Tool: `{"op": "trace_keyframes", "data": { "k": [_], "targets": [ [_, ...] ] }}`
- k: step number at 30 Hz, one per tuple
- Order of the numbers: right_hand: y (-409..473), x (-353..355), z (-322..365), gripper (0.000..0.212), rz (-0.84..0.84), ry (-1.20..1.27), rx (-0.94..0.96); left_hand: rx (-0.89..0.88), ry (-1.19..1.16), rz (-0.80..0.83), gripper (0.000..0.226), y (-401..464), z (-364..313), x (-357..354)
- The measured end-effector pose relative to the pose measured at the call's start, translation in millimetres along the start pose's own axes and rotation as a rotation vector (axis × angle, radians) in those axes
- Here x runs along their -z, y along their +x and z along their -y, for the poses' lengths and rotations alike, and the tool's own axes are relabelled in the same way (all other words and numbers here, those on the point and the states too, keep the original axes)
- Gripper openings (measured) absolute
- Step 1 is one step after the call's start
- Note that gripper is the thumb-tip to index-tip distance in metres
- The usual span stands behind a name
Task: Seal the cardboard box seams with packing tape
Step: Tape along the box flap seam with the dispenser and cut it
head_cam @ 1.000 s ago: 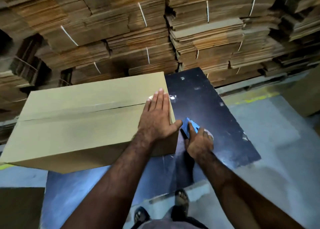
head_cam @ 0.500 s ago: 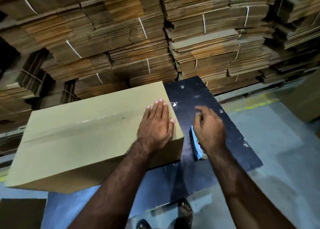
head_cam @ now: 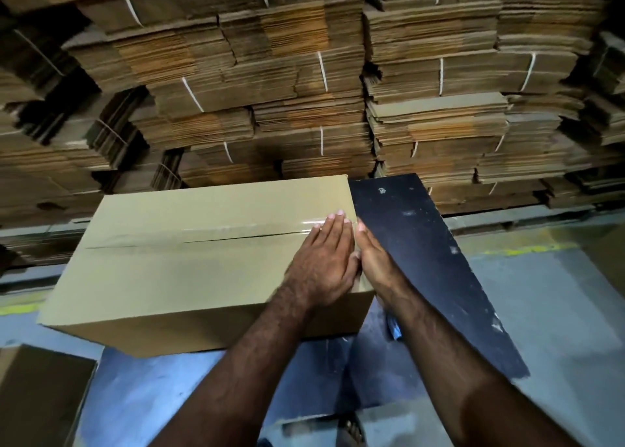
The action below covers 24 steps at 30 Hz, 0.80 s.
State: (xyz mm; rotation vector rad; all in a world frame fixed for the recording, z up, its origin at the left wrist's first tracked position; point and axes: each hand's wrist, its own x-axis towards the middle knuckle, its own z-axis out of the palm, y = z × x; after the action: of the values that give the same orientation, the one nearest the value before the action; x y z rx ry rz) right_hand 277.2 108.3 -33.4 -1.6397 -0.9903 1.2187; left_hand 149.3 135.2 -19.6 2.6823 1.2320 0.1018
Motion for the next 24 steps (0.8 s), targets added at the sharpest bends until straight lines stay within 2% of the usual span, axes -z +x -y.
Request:
{"op": "trace_keyframes", "data": {
  "k": [4, 6, 8, 11, 14, 18, 21, 24],
  "targets": [
    [1, 8, 20, 0.058, -0.035, -0.285, 0.020, -0.020, -0.024, 0.032, 0.074, 0, 1, 6],
    [0, 5, 34, 0.060, -0.084, -0.546, 0.135, -0.007, -0.022, 0.030, 0.072, -4, 9, 9],
    [-2, -8, 38, 0.062, -0.040, -0.708, 0.274, 0.043, -0.002, 0.041, 0.070, -13, 24, 11],
    [-1, -26, 30, 0.067, -0.015, -0.800, 0.255, 0.077, 0.034, 0.063, 0.064, -26, 45, 17],
    [-2, -30, 27, 0.067, -0.023, -1.012, 0.243, 0.058, 0.030, 0.057, 0.063, -31, 55, 19],
    [-4, -32, 25, 0.072, -0.082, -1.200, 0.282, 0.117, 0.057, 0.057, 0.063, -49, 90, 24],
    [-9, -40, 31, 0.073, -0.107, -1.282, 0.274, 0.076, 0.025, 0.064, 0.063, -61, 112, 29],
    [-13, -65, 39, 0.067, 0.008, -1.260, 0.327, 0.016, 0.021, 0.059, 0.065, -64, 119, 28]
  ]
}}
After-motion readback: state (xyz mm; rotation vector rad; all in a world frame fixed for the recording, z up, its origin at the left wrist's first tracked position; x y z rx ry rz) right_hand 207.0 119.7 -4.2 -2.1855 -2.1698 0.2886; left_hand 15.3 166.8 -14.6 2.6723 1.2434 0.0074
